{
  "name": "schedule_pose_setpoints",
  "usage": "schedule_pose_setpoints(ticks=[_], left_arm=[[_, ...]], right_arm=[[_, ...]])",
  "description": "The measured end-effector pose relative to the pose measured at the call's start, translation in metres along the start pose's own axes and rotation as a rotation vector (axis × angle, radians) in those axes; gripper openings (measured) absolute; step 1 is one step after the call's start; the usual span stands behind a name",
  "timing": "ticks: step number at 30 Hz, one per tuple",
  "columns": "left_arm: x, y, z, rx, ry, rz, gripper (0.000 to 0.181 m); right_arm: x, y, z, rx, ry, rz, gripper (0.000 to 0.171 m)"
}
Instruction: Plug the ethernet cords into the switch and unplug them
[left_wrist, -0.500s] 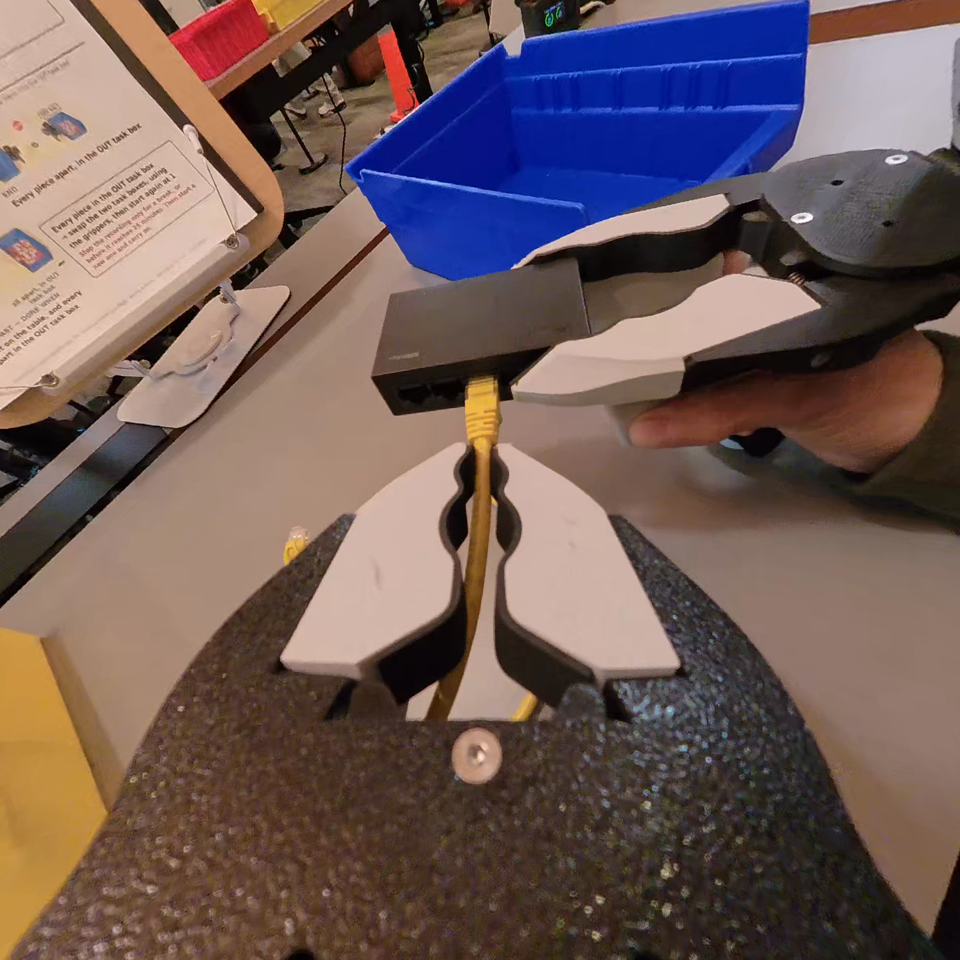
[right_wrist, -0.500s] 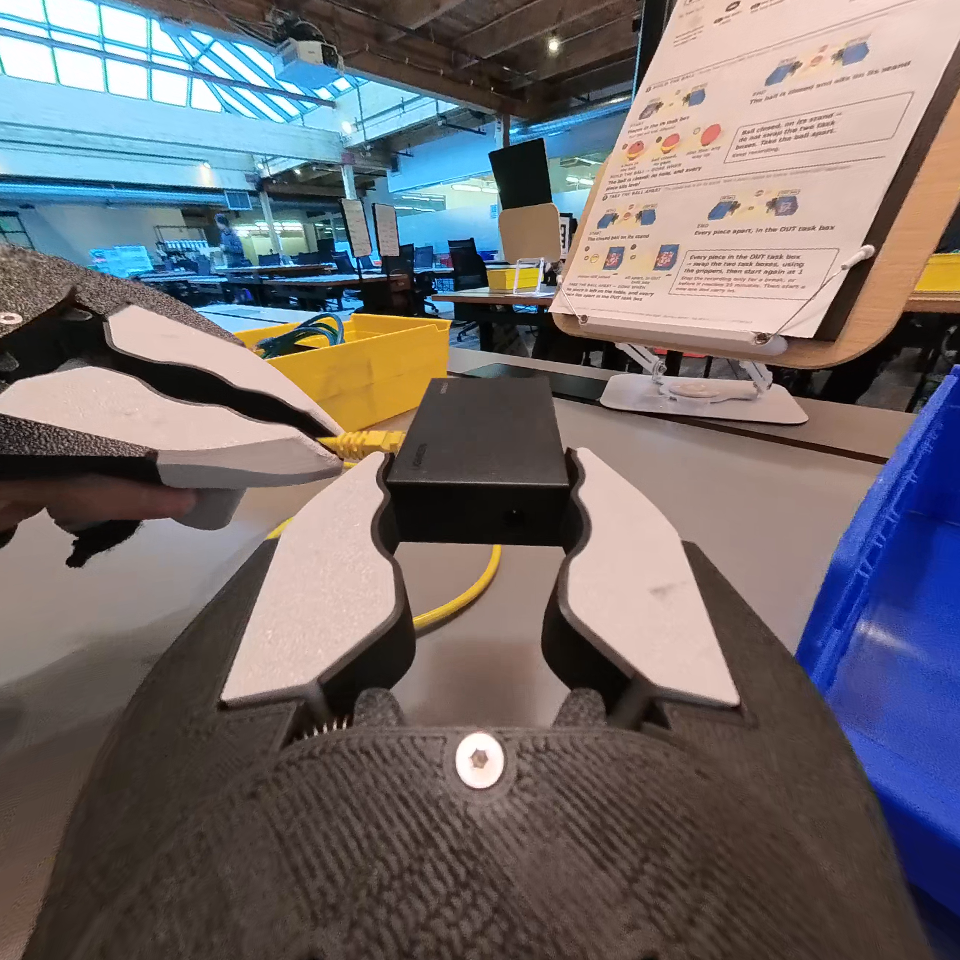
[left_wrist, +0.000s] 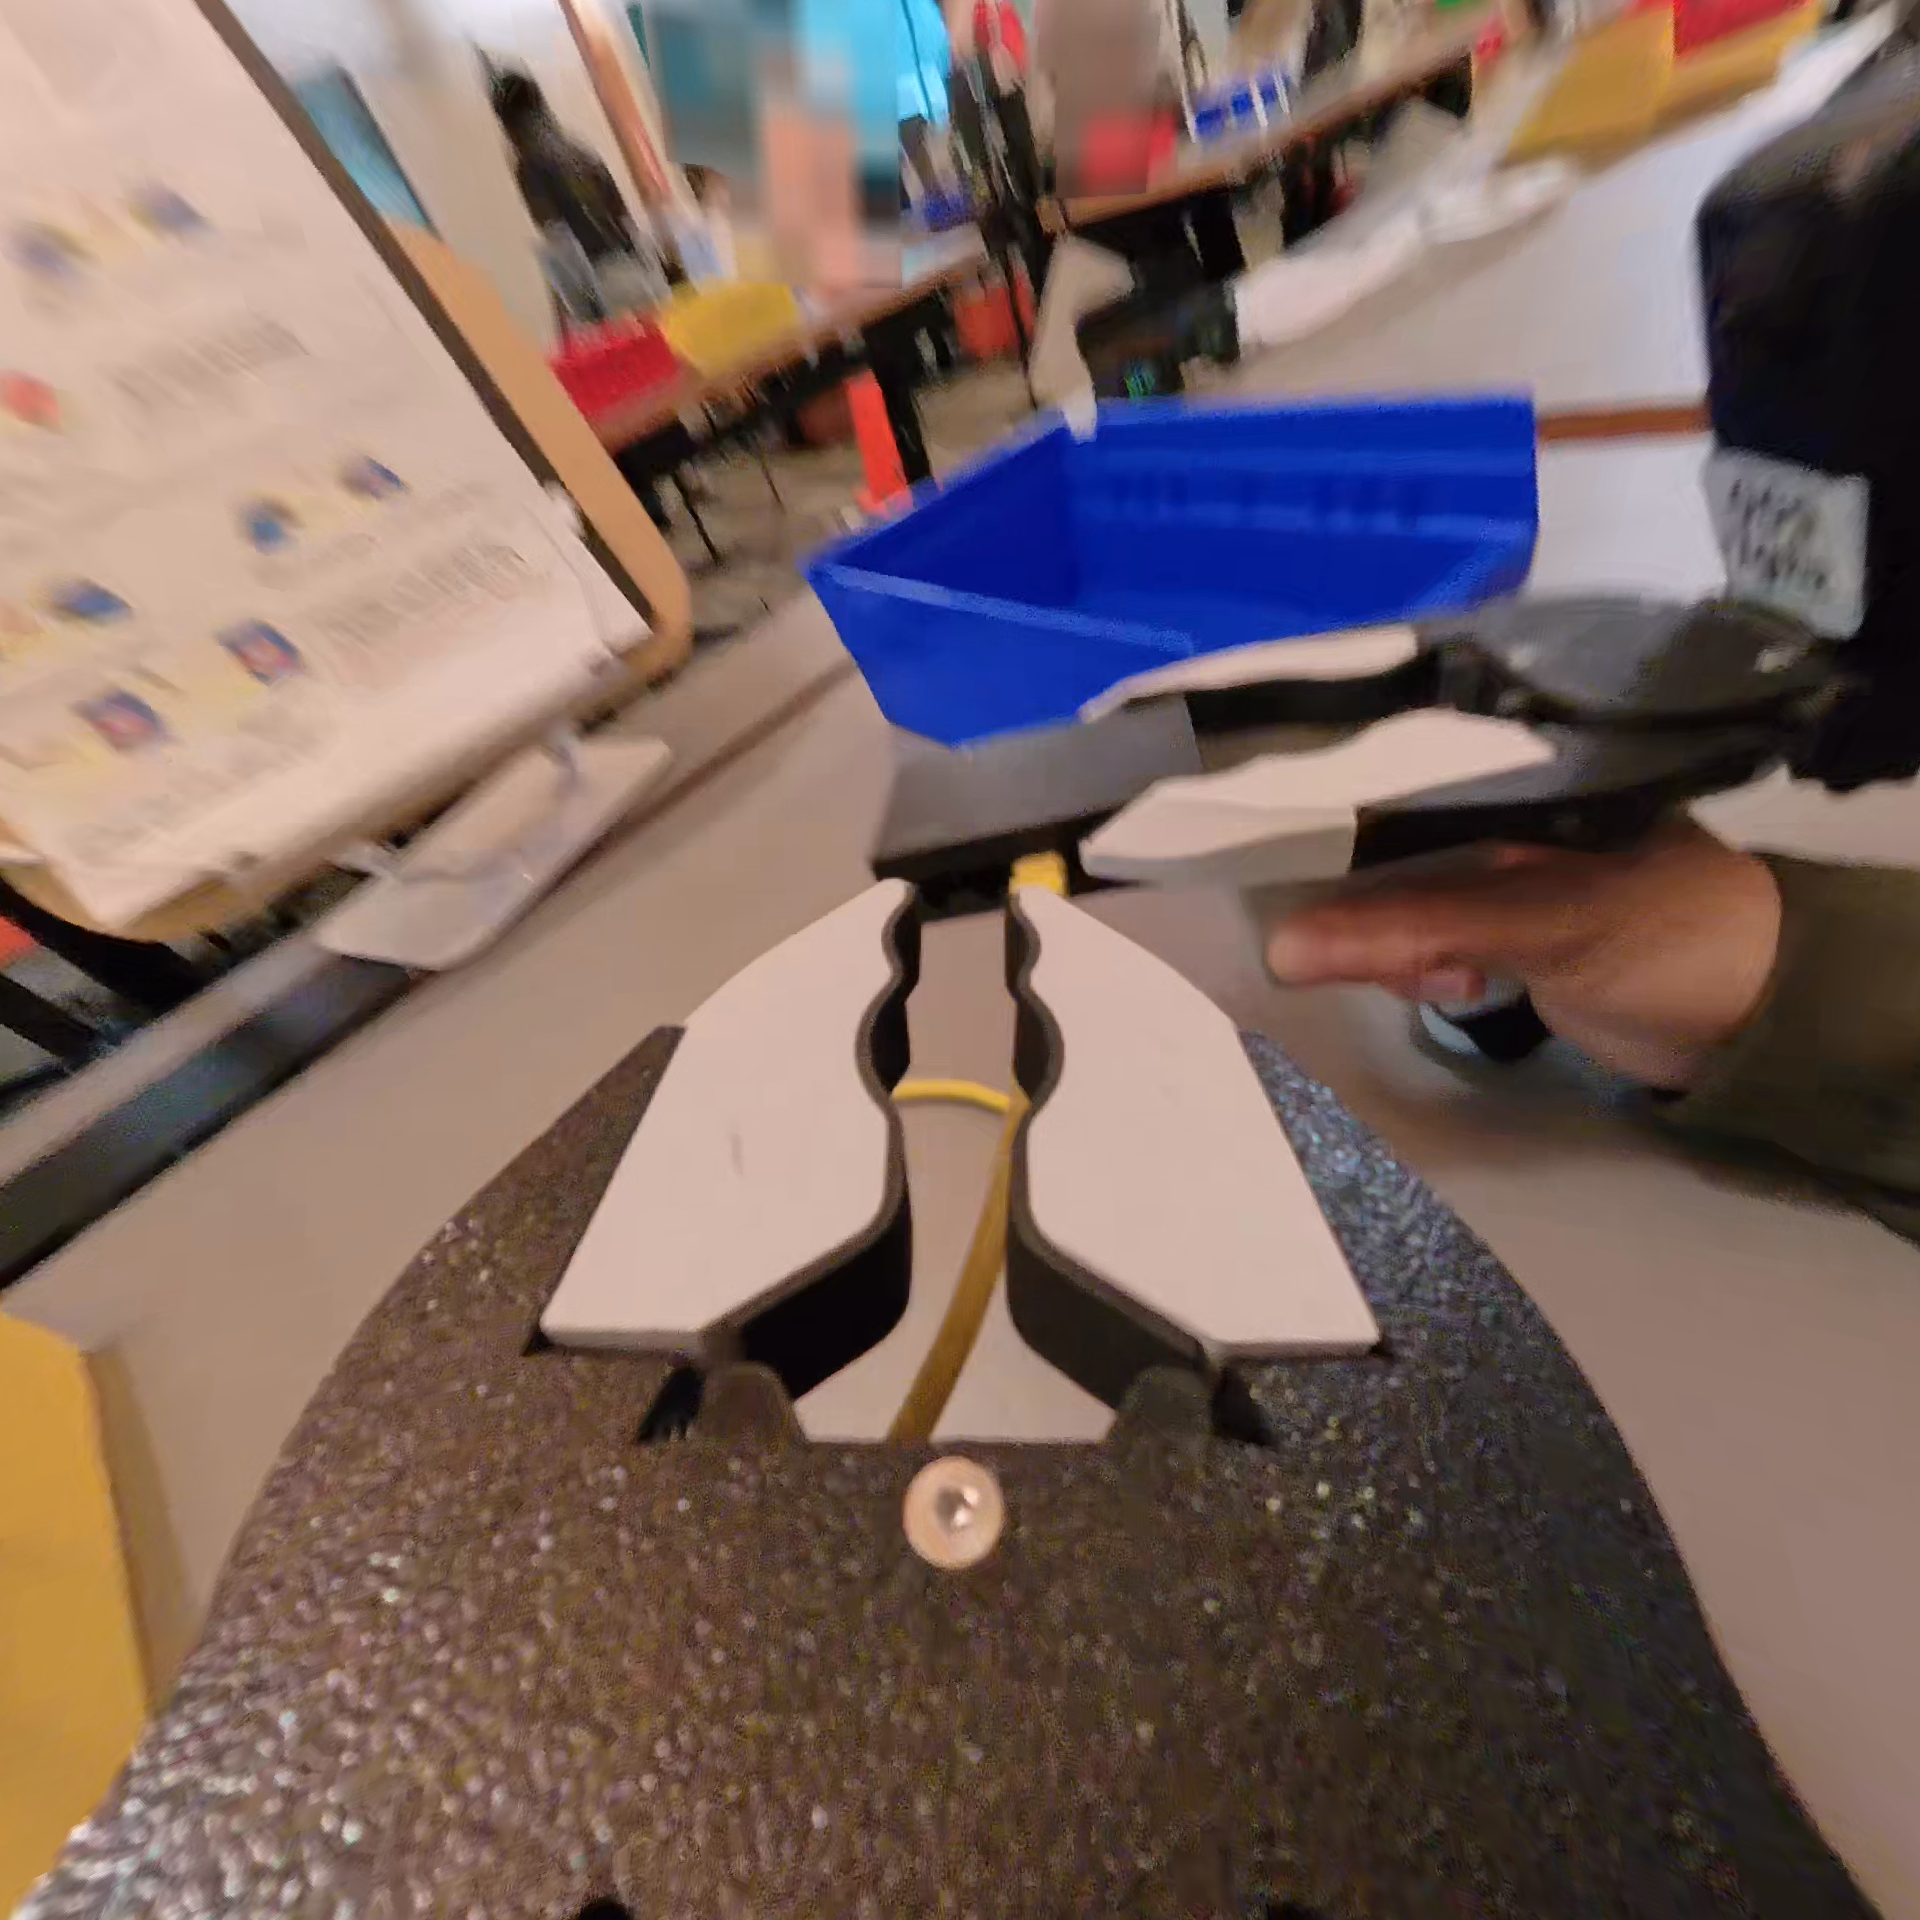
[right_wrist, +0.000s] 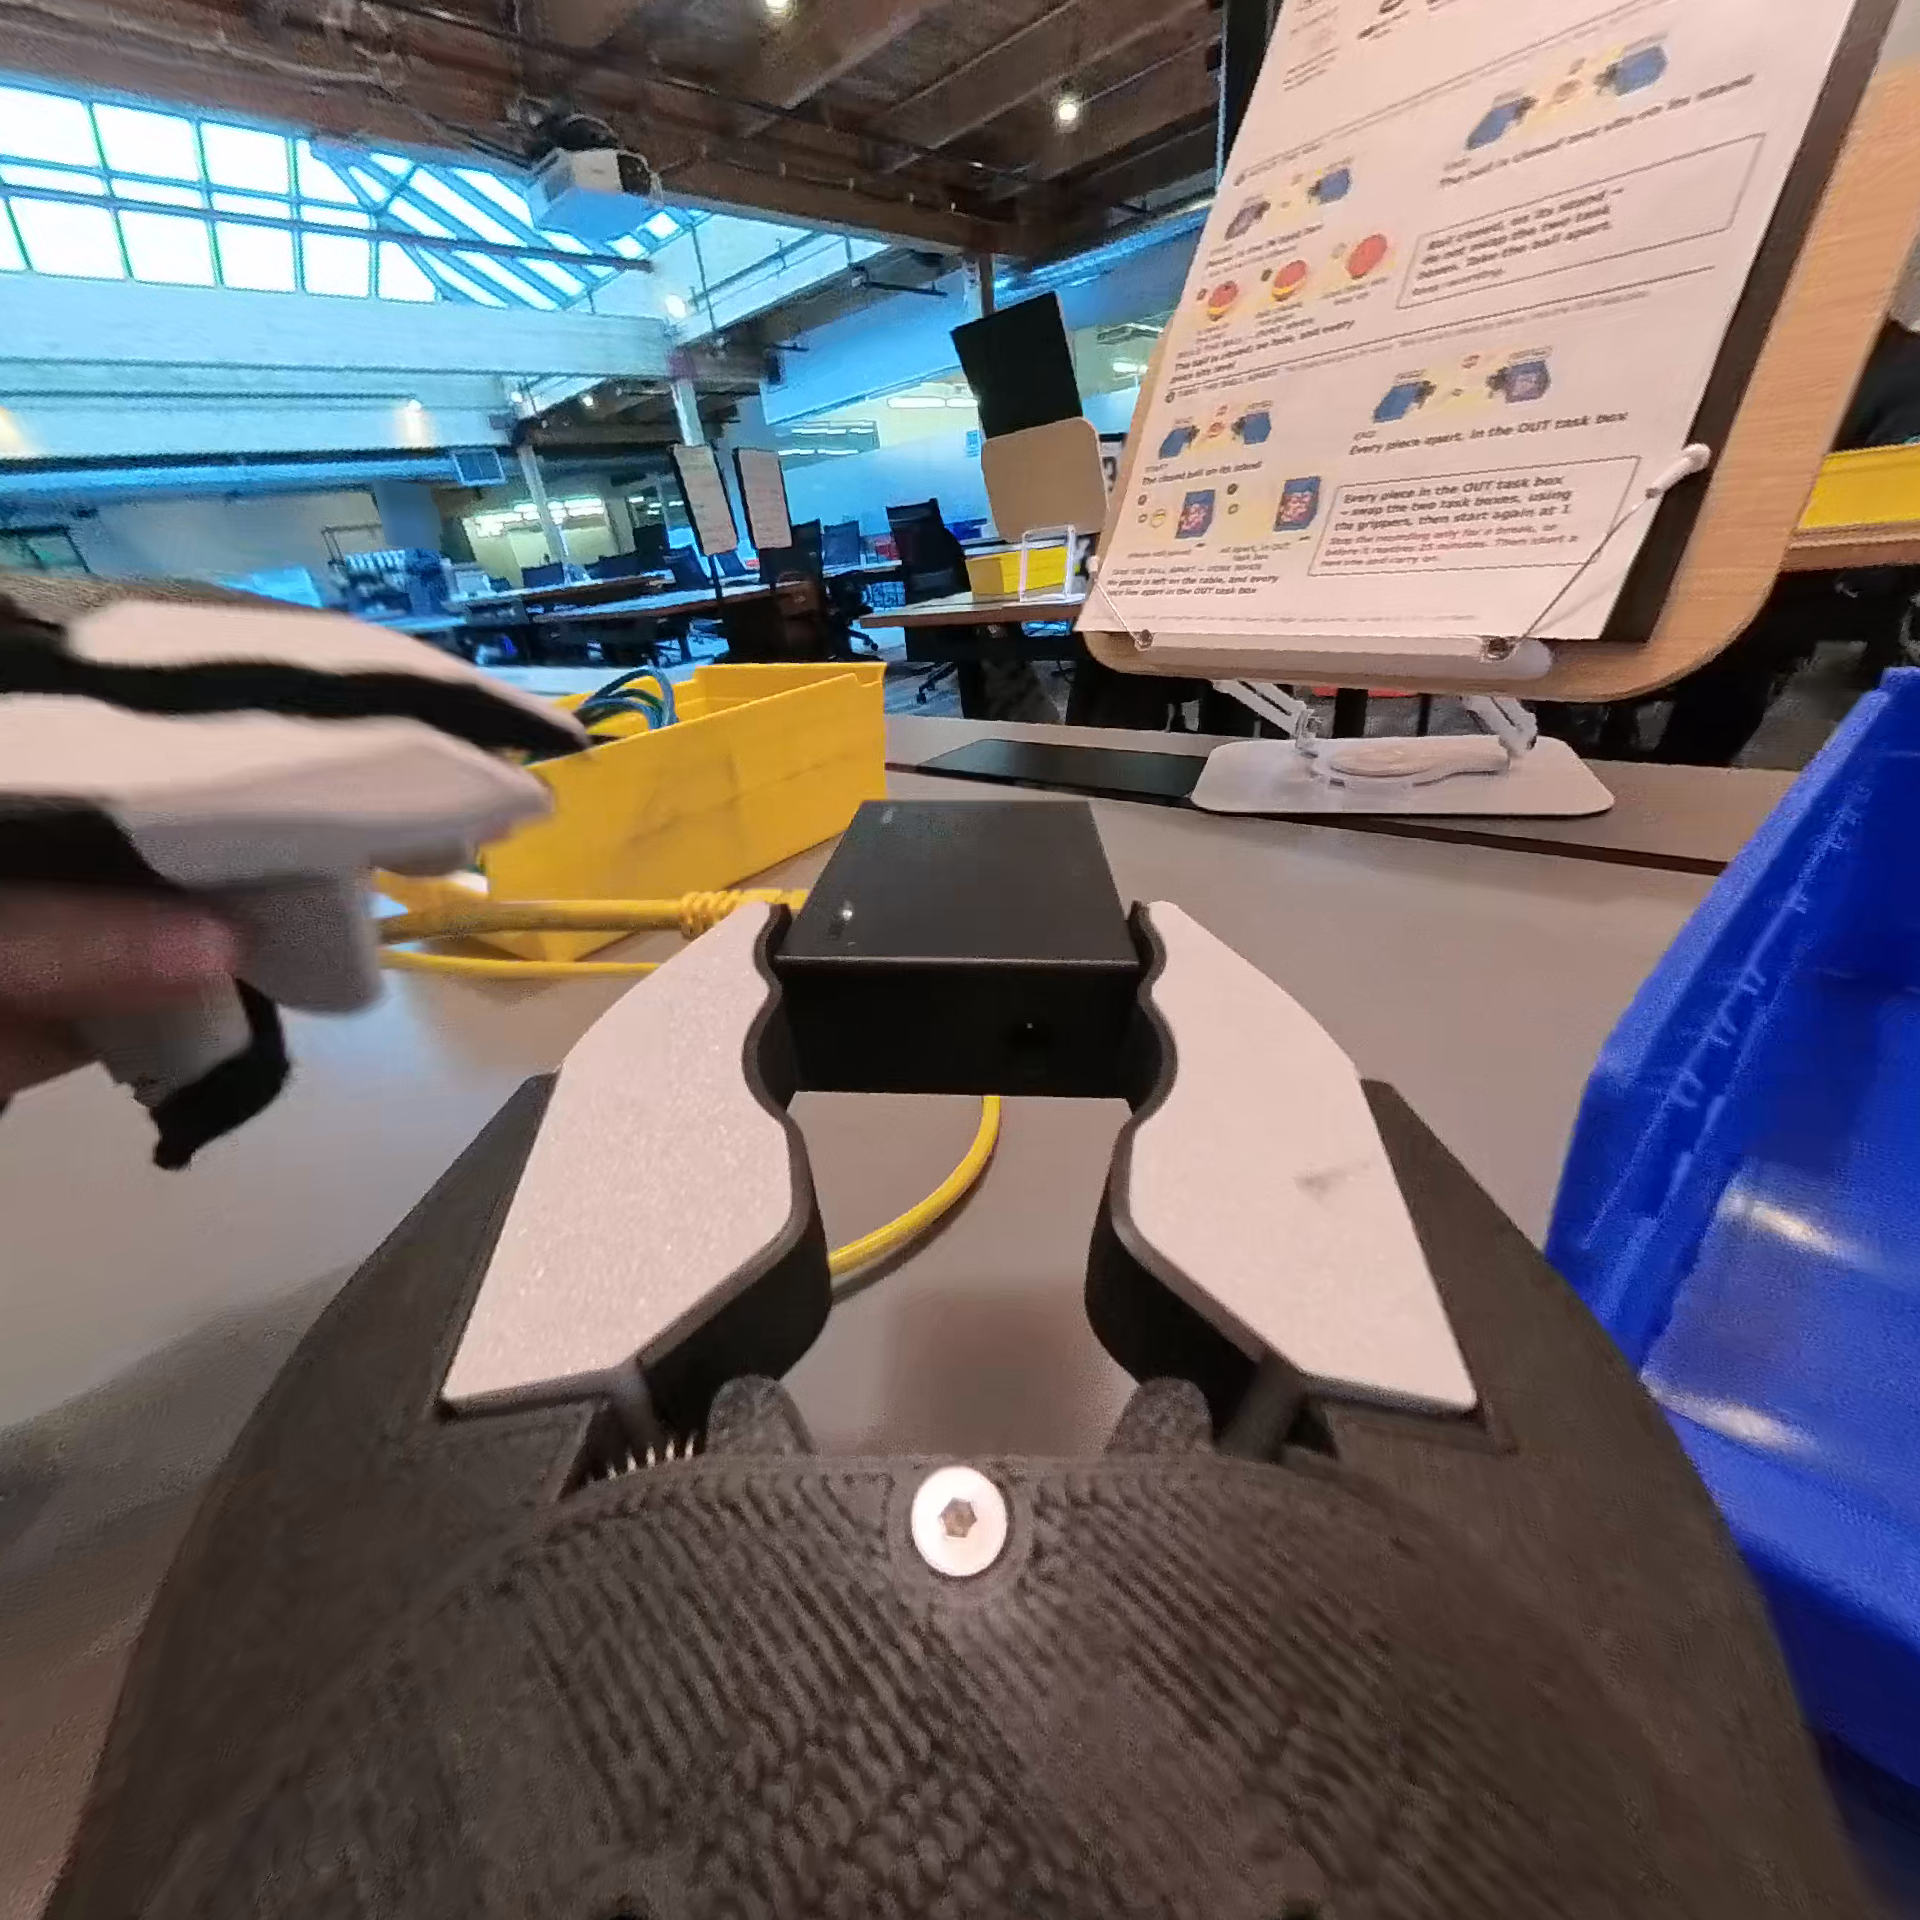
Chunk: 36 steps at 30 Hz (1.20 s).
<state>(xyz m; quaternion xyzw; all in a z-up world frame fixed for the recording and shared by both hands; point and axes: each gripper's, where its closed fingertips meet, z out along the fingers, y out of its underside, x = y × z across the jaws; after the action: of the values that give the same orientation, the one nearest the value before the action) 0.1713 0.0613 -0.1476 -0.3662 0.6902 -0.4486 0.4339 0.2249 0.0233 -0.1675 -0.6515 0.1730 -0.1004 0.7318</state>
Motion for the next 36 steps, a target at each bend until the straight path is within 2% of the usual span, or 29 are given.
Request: schedule_pose_setpoints(ticks=[3, 6, 9, 11, 13, 15, 18, 25, 27, 34, 35, 36], left_arm=[[-0.017, -0.037, -0.032, 0.182, -0.068, -0.001, 0.014], [-0.063, -0.04, -0.062, 0.18, -0.16, -0.084, 0.015], [-0.143, -0.008, -0.093, 0.049, -0.37, -0.177, 0.021], [-0.192, 0.021, -0.11, -0.051, -0.447, -0.282, 0.022], [-0.233, 0.054, -0.118, -0.164, -0.487, -0.434, 0.026], [-0.255, 0.082, -0.113, -0.248, -0.444, -0.61, 0.028], [-0.272, 0.109, -0.098, -0.329, -0.395, -0.787, 0.028], [-0.288, 0.137, -0.068, -0.489, -0.419, -0.851, 0.045], [-0.293, 0.145, -0.064, -0.516, -0.449, -0.869, 0.044], [-0.303, 0.158, -0.058, -0.575, -0.504, -0.834, 0.032], [-0.303, 0.158, -0.058, -0.579, -0.508, -0.829, 0.027], [-0.303, 0.157, -0.056, -0.58, -0.494, -0.812, 0.013]], right_arm=[[0.004, -0.002, -0.002, 0.013, -0.009, 0.044, 0.062], [0.006, -0.004, -0.004, 0.031, -0.029, 0.086, 0.061], [0.006, -0.005, -0.004, 0.039, -0.038, 0.097, 0.062], [0.003, -0.003, -0.003, 0.028, -0.047, 0.08, 0.061], [-0.001, -0.001, -0.001, 0.012, -0.053, 0.051, 0.061], [-0.004, 0.0, 0.001, -0.005, -0.056, 0.022, 0.061], [-0.009, 0.003, 0.003, -0.021, -0.068, -0.011, 0.061], [-0.015, 0.004, 0.003, -0.029, -0.089, -0.046, 0.061], [-0.016, 0.004, 0.003, -0.027, -0.09, -0.053, 0.061], [-0.015, 0.003, 0.003, -0.022, -0.095, -0.043, 0.061], [-0.015, 0.003, 0.003, -0.021, -0.095, -0.04, 0.061], [-0.015, 0.003, 0.003, -0.019, -0.095, -0.037, 0.061]])
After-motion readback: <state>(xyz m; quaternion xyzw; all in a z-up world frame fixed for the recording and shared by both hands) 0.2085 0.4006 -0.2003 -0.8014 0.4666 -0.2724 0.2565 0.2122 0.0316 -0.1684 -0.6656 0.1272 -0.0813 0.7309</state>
